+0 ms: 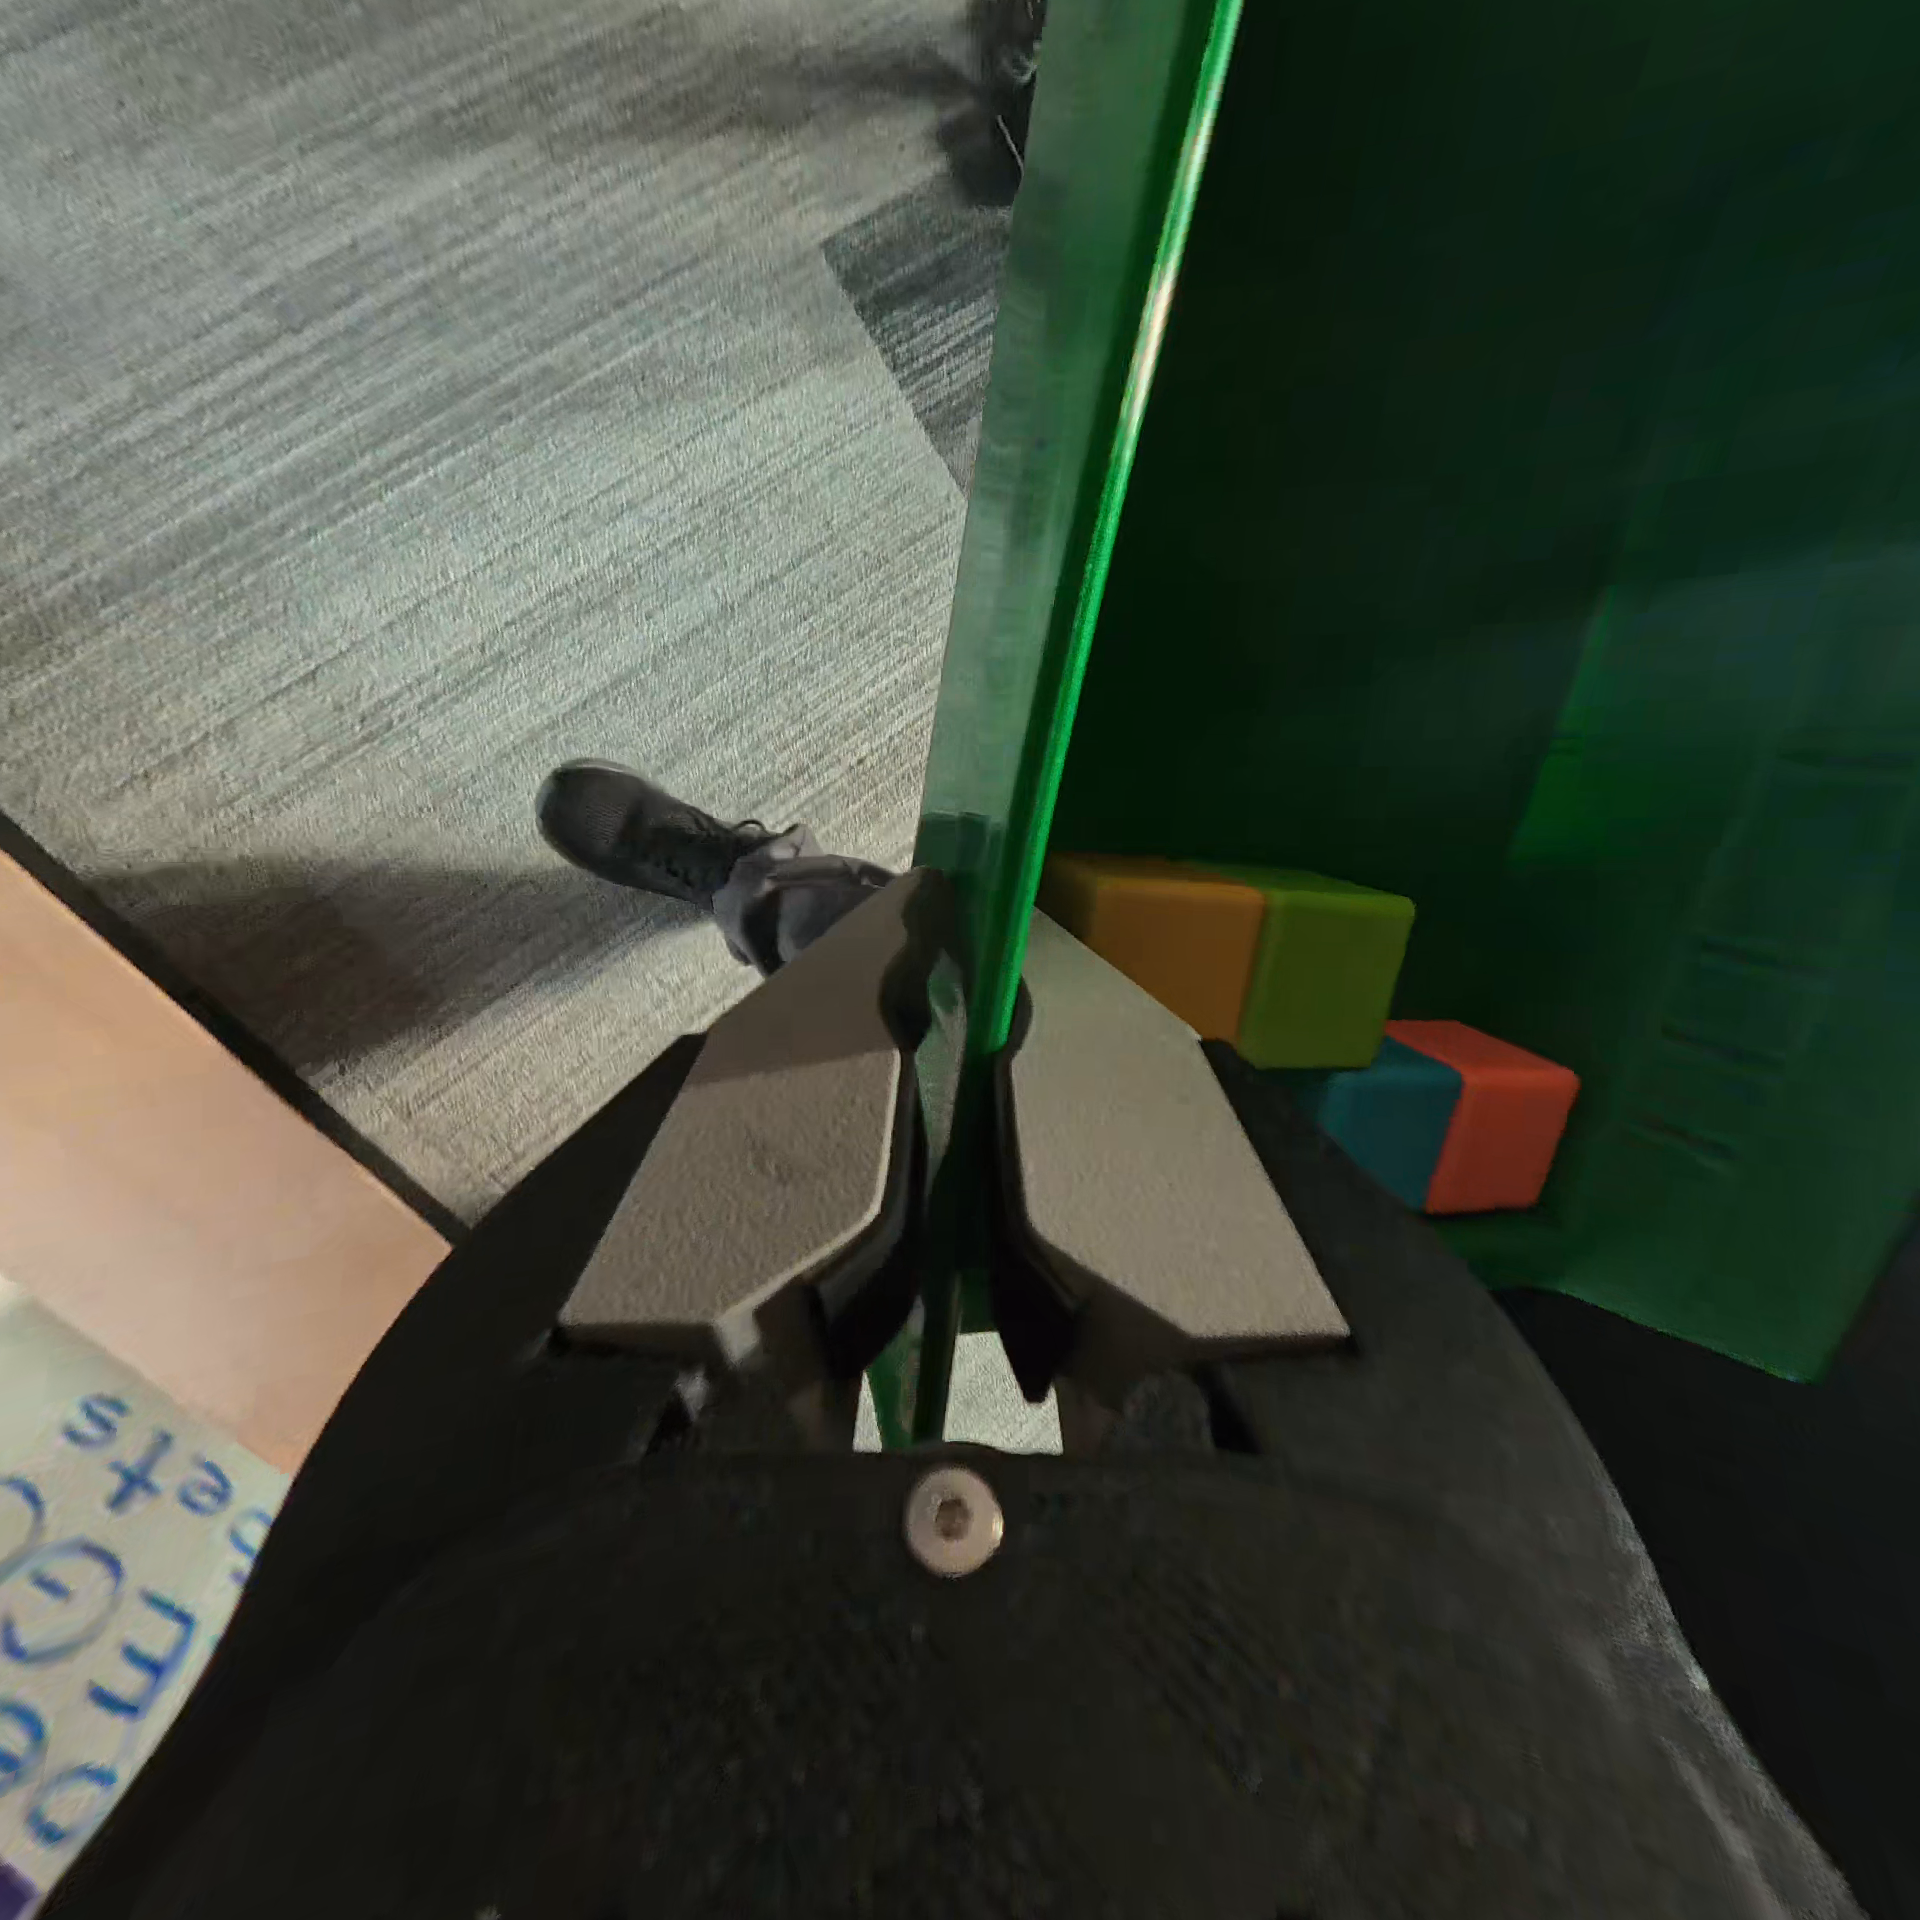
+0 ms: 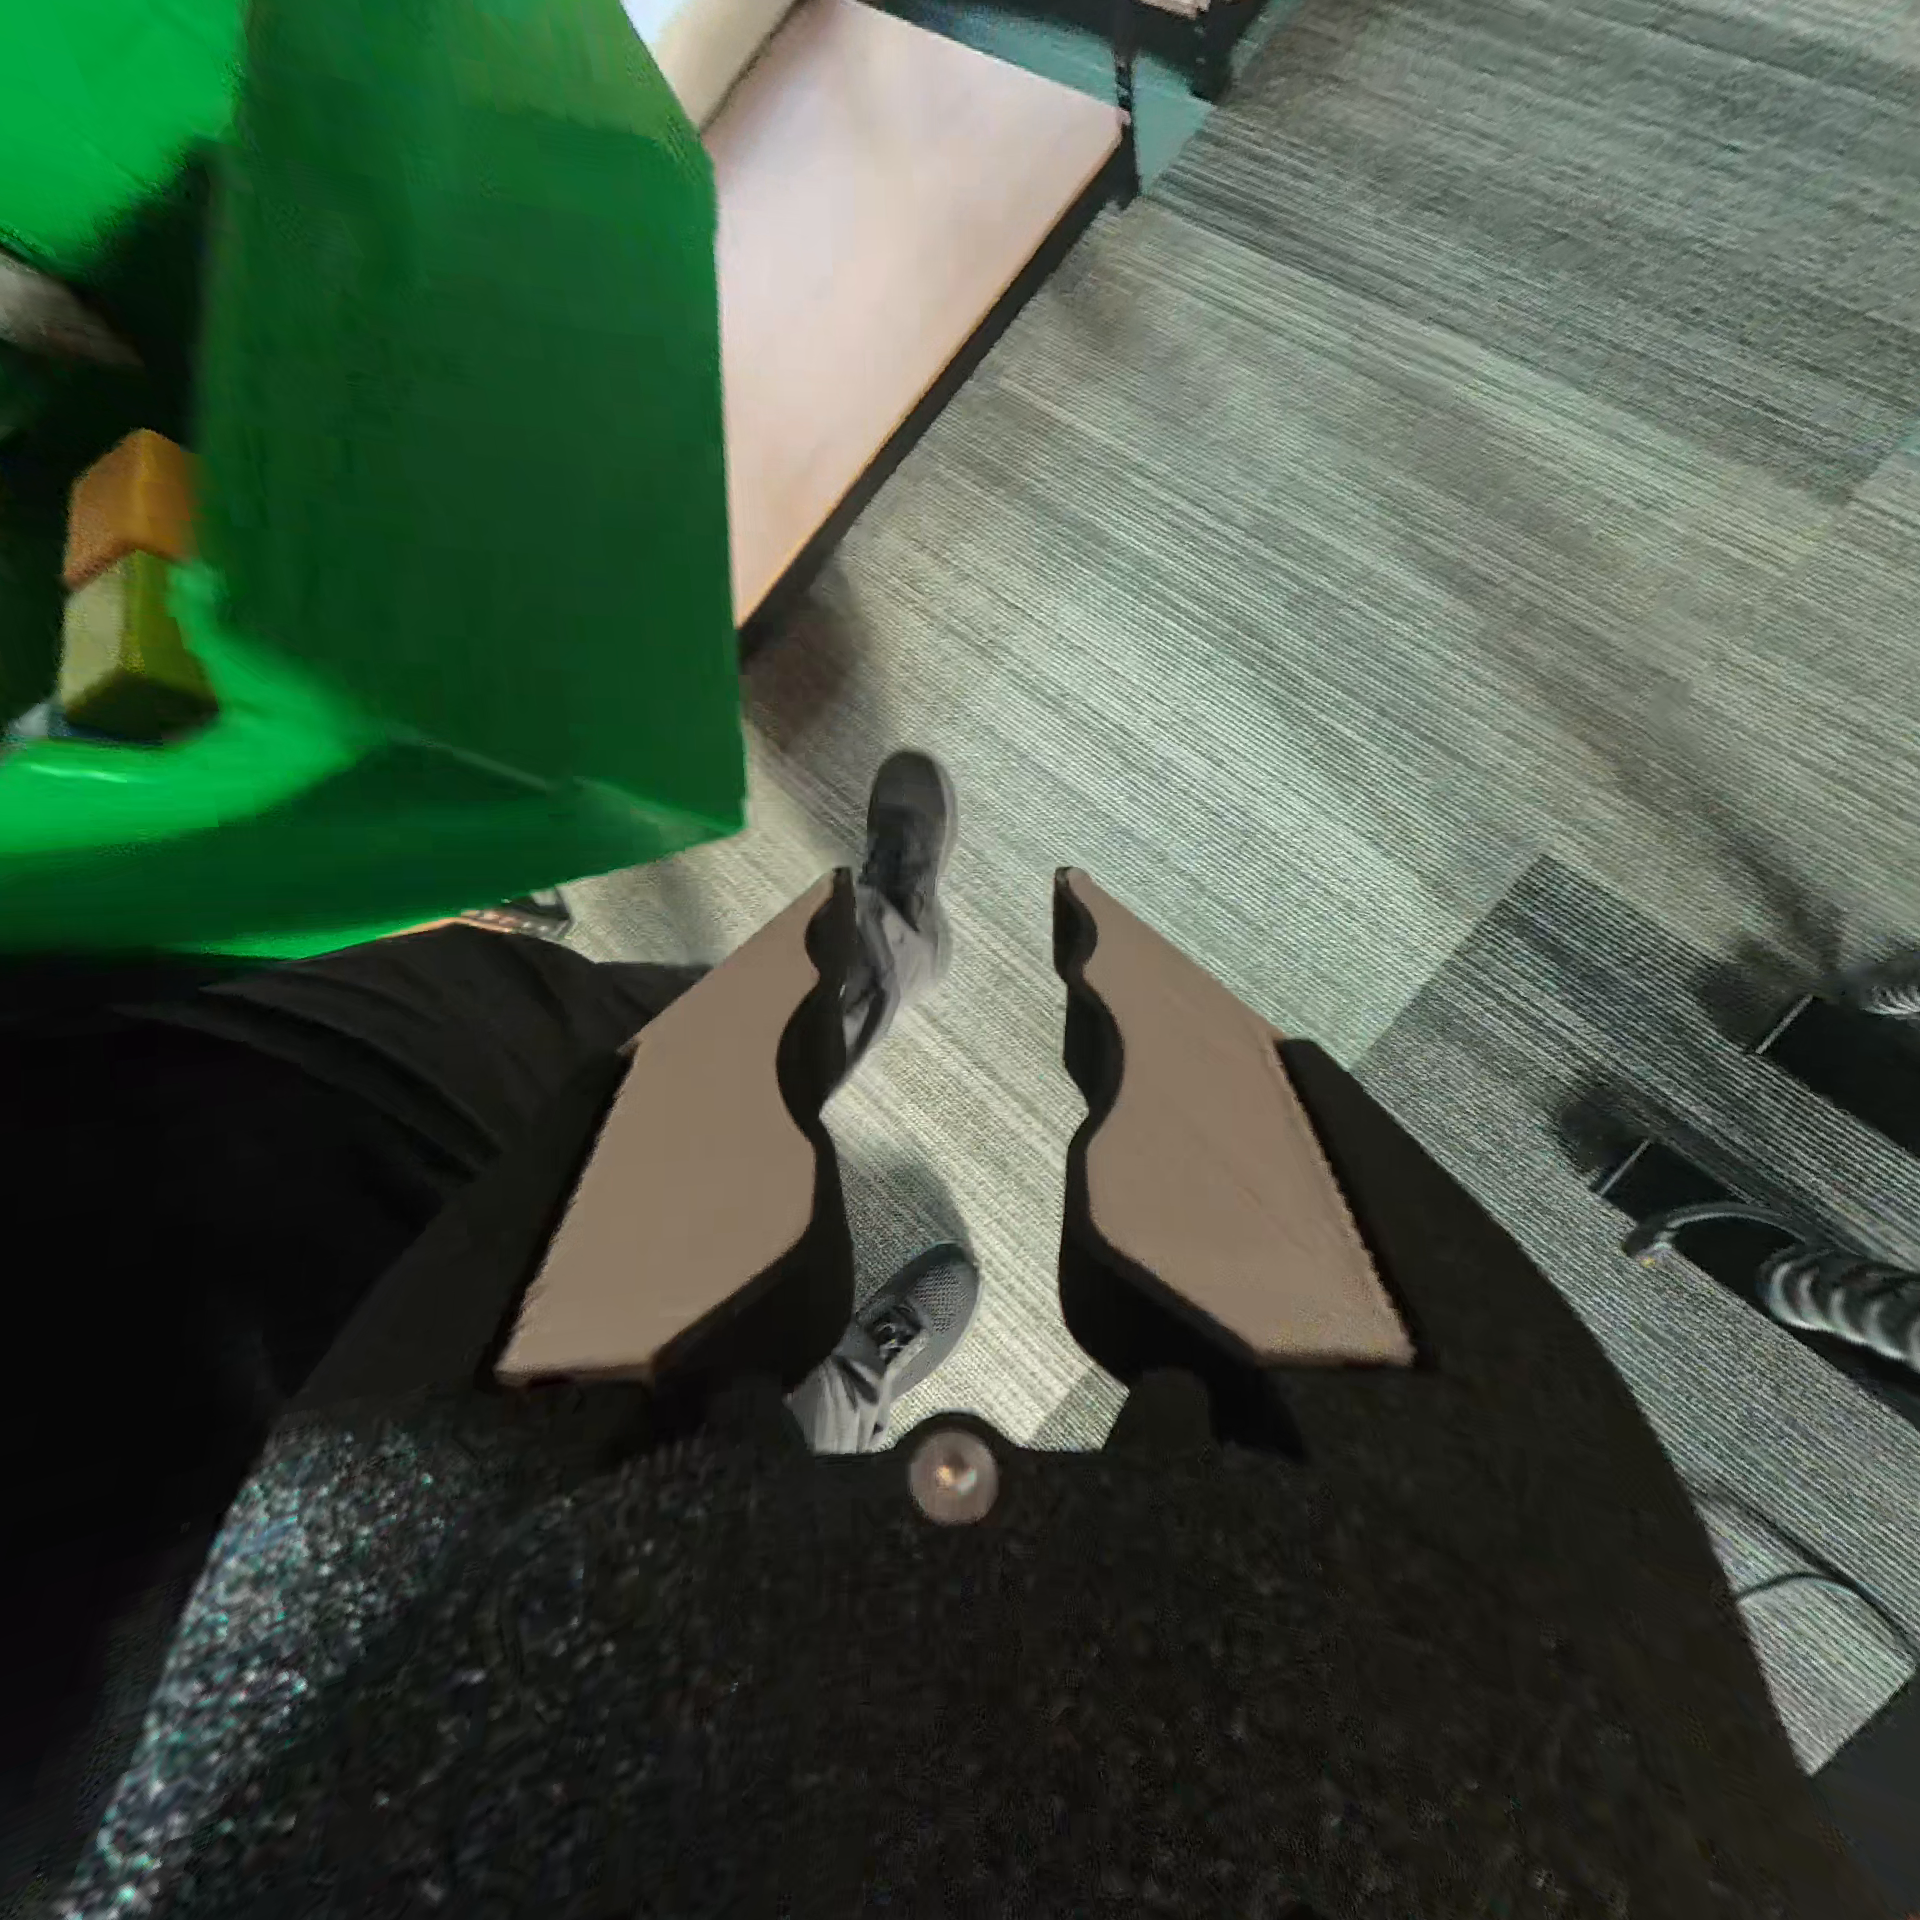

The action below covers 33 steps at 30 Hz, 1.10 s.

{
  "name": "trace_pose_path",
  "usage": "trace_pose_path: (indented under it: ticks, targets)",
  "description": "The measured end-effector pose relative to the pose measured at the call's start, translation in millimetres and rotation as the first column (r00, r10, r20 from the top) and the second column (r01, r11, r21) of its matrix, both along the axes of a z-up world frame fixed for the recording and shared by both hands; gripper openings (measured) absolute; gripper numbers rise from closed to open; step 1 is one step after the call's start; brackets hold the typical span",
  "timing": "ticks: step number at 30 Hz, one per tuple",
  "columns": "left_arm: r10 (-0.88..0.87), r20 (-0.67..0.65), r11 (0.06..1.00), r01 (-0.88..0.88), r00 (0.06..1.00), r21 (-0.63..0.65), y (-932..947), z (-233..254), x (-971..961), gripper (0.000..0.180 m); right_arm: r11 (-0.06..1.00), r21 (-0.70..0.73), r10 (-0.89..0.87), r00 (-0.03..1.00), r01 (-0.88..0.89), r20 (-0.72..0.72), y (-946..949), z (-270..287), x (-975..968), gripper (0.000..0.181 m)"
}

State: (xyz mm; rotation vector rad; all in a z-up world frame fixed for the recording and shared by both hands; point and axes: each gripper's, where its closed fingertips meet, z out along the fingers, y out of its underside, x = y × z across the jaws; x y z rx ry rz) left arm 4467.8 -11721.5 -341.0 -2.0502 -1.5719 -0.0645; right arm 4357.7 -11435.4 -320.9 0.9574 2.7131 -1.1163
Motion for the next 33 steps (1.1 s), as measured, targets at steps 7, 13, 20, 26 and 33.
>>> trace_pose_path:
  ticks: [7, 13, 20, 26, 33]
  targets:
    - [-0.134, -0.052, 0.991, 0.135, 0.99, 0.016, -102.5, -1.4, -219.6, 0.003, 0.979, 0.174, -0.13, 0.98, 0.104, 0.147, -67.6, -43.0, -149.6, 0.037]
    - [-0.187, -0.069, 0.981, 0.182, 0.98, -0.063, -186.7, 15.7, -392.7, 0.004, 0.968, 0.208, -0.175, 0.97, 0.138, 0.17, -128.0, -53.2, -273.4, 0.038]
    - [-0.195, -0.013, 0.977, 0.192, 0.981, -0.094, -264.4, 6.0, -590.4, 0.003, 0.98, 0.119, -0.183, 0.962, 0.161, 0.202, -207.6, -96.7, -474.7, 0.037]
    - [-0.165, 0.069, 0.97, 0.174, 0.984, -0.167, -315.9, 29.8, -762.8, 0.003, 0.993, 0.047, -0.114, 0.964, 0.106, 0.241, -283.5, -97.1, -700.7, 0.038]
    - [-0.138, 0.002, 0.98, 0.137, 0.99, -0.141, -347.5, 37.9, -988.1, 0.004, 0.998, -0.01, -0.068, 0.996, 0.067, -0.066, -335.3, 32.7, -1003.3, 0.038]
